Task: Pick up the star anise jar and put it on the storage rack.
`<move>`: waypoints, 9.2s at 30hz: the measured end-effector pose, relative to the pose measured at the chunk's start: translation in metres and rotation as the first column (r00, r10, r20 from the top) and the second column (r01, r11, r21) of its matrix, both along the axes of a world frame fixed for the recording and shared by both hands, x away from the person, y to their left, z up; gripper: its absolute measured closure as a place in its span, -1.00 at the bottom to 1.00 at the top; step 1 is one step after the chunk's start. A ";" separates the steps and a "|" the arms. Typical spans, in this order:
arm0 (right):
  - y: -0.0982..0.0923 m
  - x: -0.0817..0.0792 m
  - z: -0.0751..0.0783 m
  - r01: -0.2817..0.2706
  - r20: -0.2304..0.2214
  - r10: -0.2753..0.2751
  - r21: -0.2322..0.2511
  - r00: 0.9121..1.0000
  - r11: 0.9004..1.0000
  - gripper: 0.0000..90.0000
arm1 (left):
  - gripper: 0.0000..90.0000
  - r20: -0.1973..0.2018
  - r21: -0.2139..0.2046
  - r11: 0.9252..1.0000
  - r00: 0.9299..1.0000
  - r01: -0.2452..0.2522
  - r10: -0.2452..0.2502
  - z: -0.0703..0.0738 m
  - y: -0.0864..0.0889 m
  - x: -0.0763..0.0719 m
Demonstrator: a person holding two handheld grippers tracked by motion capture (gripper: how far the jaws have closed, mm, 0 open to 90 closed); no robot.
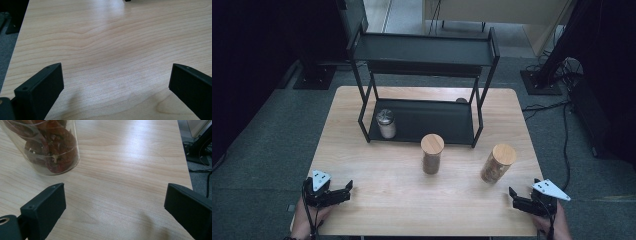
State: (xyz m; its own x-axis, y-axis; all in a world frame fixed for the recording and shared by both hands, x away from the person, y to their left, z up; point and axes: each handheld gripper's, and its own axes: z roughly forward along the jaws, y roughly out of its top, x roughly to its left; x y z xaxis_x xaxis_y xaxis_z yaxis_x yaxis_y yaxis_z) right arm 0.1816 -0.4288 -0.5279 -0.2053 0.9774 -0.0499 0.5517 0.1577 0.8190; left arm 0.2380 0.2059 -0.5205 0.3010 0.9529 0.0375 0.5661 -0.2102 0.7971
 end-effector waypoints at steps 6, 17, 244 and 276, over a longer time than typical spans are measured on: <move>0.001 0.000 0.000 0.001 0.005 -0.001 -0.003 1.000 1.000 -0.92 | -1.00 -0.009 -0.003 1.000 1.000 0.006 -0.006 0.000 0.000 0.001; 0.000 0.001 0.003 0.041 -0.029 -0.040 0.036 0.999 0.999 -0.91 | -1.00 -0.018 0.003 1.000 1.000 0.007 -0.007 0.000 -0.001 0.002; 0.266 0.100 0.069 -0.204 -0.029 0.205 0.048 0.978 0.978 -0.53 | -0.99 -0.041 0.039 0.997 0.997 0.067 -0.065 -0.002 -0.005 0.002; 0.284 0.125 0.085 -0.210 -0.039 0.211 0.031 0.977 0.977 -0.44 | -0.99 -0.039 0.039 0.997 0.997 0.069 -0.068 -0.001 -0.006 0.001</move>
